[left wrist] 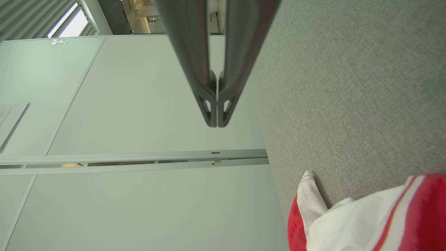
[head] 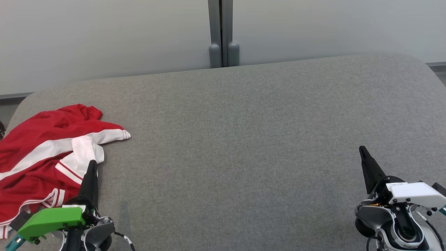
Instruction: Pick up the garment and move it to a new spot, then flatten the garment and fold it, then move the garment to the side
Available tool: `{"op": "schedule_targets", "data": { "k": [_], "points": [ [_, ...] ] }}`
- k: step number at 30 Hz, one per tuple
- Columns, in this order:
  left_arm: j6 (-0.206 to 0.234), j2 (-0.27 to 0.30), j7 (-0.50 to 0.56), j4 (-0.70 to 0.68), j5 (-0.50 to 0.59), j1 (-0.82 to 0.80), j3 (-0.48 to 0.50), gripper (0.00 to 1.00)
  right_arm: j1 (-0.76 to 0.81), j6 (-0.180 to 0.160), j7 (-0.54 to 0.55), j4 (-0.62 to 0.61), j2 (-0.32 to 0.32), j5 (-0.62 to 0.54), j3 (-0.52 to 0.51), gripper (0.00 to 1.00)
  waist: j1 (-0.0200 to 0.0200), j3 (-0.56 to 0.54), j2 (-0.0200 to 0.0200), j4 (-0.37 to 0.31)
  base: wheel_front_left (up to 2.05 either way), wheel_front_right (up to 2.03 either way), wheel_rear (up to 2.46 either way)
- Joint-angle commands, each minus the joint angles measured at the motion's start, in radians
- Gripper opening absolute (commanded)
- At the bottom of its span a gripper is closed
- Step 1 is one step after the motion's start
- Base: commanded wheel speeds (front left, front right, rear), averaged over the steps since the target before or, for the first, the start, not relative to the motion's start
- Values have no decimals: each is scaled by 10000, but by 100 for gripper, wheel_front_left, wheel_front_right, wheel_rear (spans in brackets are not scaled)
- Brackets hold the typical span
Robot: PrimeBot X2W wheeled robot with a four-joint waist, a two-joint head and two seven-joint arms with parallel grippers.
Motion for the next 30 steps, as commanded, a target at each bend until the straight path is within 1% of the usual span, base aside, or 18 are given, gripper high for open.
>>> {"op": "schedule_targets", "data": {
  "k": [1,30],
  "points": [
    [-37,20,24,-15,-34,-120,19,0,78,4,21,-54,-14,70,-6,0,0,0,0,0,0,0,0],
    [-37,20,24,-15,-34,-121,19,0,78,4,22,-54,-14,70,-5,0,0,0,0,0,0,0,0]
  ]
}}
